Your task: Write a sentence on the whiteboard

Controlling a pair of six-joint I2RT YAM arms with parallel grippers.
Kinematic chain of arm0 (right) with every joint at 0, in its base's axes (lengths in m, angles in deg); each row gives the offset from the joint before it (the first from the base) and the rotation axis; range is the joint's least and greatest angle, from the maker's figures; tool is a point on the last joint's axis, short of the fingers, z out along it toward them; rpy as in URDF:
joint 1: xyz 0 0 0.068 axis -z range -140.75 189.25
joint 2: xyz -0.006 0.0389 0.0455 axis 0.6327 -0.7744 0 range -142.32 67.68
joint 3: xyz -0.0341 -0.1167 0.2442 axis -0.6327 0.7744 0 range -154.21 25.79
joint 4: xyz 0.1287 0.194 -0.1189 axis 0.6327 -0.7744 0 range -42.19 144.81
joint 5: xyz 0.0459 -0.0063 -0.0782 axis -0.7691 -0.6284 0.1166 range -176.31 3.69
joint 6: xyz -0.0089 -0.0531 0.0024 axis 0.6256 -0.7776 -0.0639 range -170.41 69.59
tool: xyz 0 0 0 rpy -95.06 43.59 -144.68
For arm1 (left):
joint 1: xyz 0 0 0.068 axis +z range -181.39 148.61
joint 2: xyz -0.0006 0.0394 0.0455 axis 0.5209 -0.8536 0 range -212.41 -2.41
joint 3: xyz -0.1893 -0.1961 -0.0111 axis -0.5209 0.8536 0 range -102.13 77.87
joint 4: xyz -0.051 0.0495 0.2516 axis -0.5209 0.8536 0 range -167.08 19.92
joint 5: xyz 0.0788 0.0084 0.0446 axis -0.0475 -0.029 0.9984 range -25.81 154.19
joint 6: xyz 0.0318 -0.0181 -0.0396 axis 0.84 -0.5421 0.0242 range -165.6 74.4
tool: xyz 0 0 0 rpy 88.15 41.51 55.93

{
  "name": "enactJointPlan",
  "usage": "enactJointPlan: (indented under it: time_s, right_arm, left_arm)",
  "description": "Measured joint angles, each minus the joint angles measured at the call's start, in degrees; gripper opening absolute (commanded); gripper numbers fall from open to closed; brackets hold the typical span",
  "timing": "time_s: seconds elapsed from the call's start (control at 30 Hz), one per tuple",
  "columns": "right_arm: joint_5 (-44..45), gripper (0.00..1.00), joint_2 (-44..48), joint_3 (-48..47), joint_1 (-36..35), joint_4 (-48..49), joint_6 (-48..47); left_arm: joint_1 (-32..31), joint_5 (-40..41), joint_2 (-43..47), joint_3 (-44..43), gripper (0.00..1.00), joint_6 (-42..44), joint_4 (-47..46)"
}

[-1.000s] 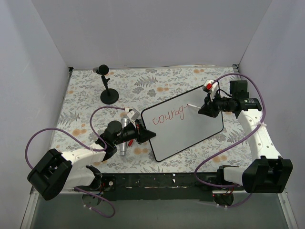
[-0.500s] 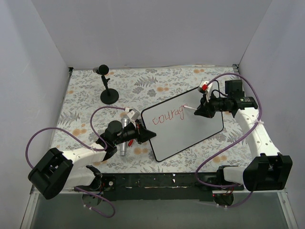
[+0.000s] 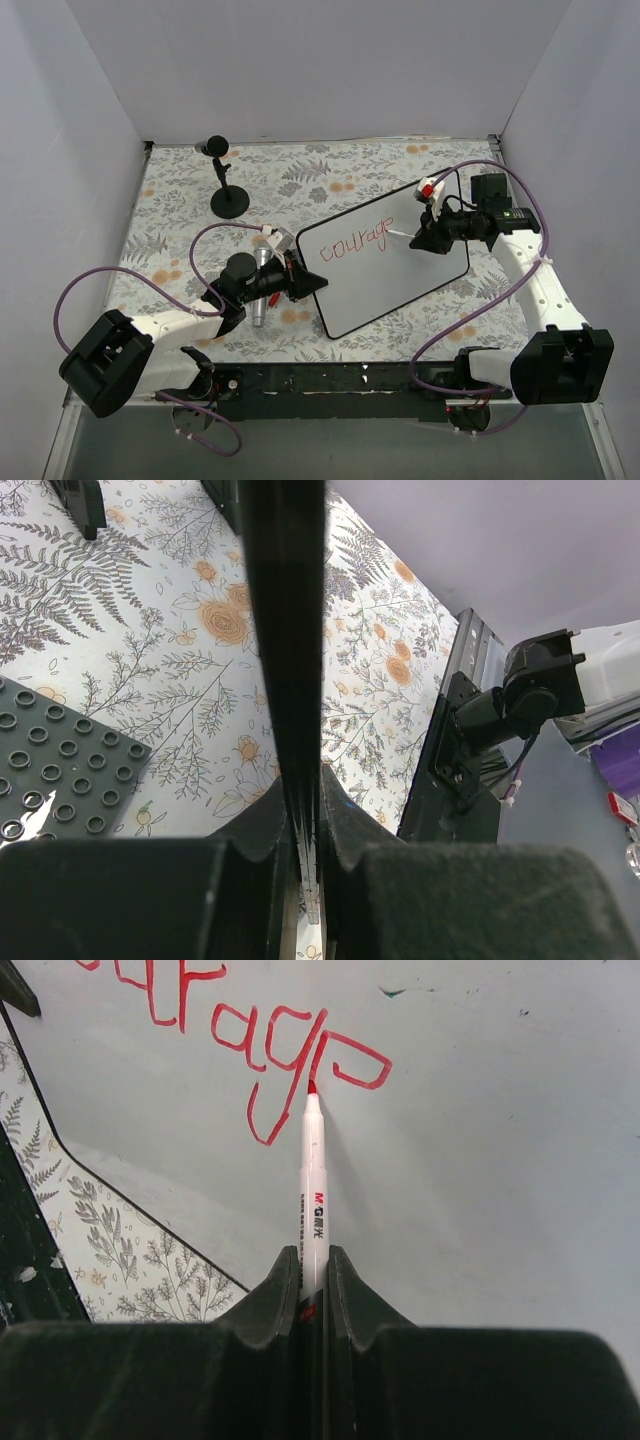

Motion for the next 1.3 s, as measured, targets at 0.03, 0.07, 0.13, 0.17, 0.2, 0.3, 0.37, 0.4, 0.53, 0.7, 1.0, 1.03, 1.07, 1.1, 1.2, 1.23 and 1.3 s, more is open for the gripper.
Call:
enactJointPlan:
  time_s: [0.03,0.07,0.13,0.17,0.2,0.3,0.37,0.4,0.53,0.7,1.0,1.03,1.07,1.1,1.2,1.23,1.3]
  right_arm:
    - [0.2,0.01,0.1,0.1,0.0,-0.2,-0.1]
    - [0.3,0.01,0.2,0.2,0.2,-0.2,-0.1]
    - [0.8,0.01,0.4,0.3,0.5,-0.2,-0.3]
    - [1.0,0.01,0.5,0.3,0.9,-0.3,-0.3]
    - [1.2,0.01,0.6,0.3,1.4,-0.3,-0.4]
    - [1.4,0.01,0.8,0.3,2.9,-0.5,-0.8]
    - [1.3,0.01,0.8,-0.3,3.7,-1.3,-1.2]
    - [0.9,0.01,0.8,-0.8,3.8,-1.8,-1.6]
    - [-2.5,0.01,1.6,-3.8,4.2,-4.2,-3.9]
    - [-5.3,0.01,7.2,-4.7,4.1,-5.6,-5.0]
    - [-3.9,0.01,11.1,-0.1,4.1,-2.9,-3.0]
    - [-3.5,0.01,11.1,0.2,4.1,-2.8,-2.6]
    - [-3.3,0.01,11.1,0.3,4.3,-2.6,-2.3]
    - [-3.1,0.01,11.2,0.3,4.6,-2.4,-2.1]
    - [-2.6,0.01,11.2,0.4,5.8,-1.3,-1.5]
    - [-2.4,0.01,11.3,0.6,6.1,-0.9,-1.2]
    - [-2.2,0.01,11.3,1.0,6.5,-0.3,-0.7]
  left_arm:
    - [0.0,0.0,0.0,0.0,0.0,0.0,0.0]
    - [0.0,0.0,0.0,0.0,0.0,0.0,0.0]
    - [0.0,0.0,0.0,0.0,0.0,0.1,0.0]
    - [0.0,0.0,0.0,0.0,0.0,0.0,0.0]
    - [0.0,0.0,0.0,0.0,0.0,0.1,0.0]
    - [0.0,0.0,0.0,0.0,0.0,0.1,0.0]
    - [0.0,-0.1,0.0,0.0,0.0,0.3,0.0]
    - [0.0,-0.1,0.0,0.0,0.0,0.6,0.0]
    - [0.0,-0.3,0.0,0.0,0.0,1.3,0.0]
    - [-0.1,-0.3,0.2,0.0,0.0,1.7,0.0]
    - [-0.1,-0.4,0.3,0.0,0.0,2.1,0.2]
    - [-0.1,-0.4,0.3,0.0,0.0,2.1,0.2]
    - [-0.1,-0.4,0.4,0.0,0.0,2.2,0.2]
    - [-0.1,-0.4,0.5,0.0,0.0,2.2,0.2]
    - [-0.1,-0.4,0.5,0.0,0.0,2.3,0.3]
    - [-0.1,-0.4,0.5,0.0,0.0,2.3,0.3]
    - [-0.1,-0.4,0.5,0.0,0.0,2.4,0.3]
